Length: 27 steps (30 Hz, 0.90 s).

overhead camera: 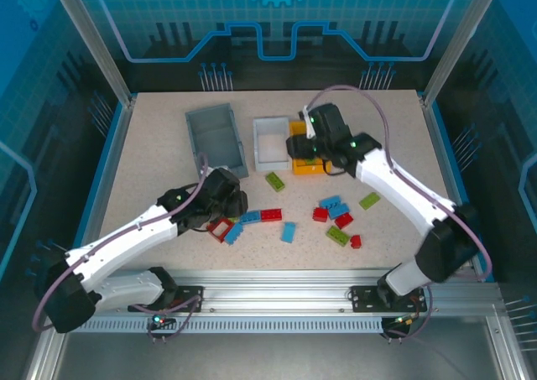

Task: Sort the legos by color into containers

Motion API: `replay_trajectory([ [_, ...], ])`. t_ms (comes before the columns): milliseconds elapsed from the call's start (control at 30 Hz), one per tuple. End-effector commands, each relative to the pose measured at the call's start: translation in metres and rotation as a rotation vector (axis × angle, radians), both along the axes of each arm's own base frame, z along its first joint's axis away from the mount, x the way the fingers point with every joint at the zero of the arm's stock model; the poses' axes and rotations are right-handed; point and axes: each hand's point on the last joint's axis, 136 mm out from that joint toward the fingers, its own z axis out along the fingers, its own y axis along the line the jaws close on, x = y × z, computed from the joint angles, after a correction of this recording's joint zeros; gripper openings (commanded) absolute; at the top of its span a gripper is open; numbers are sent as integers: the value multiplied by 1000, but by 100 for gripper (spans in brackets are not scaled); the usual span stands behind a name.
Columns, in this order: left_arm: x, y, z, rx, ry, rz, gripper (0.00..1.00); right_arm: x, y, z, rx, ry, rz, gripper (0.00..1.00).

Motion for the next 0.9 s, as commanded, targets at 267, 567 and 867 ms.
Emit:
replay_trajectory([
  [267, 60, 32, -71, 120, 128, 184, 75, -114, 57, -32, 256, 78, 335, 72],
  [567, 83, 40, -102, 163, 109, 243, 76, -123, 59, -25, 263, 79, 349, 72],
  [867, 100, 45, -118, 182, 90, 237, 62, -133, 78, -19, 308, 54, 414, 73],
])
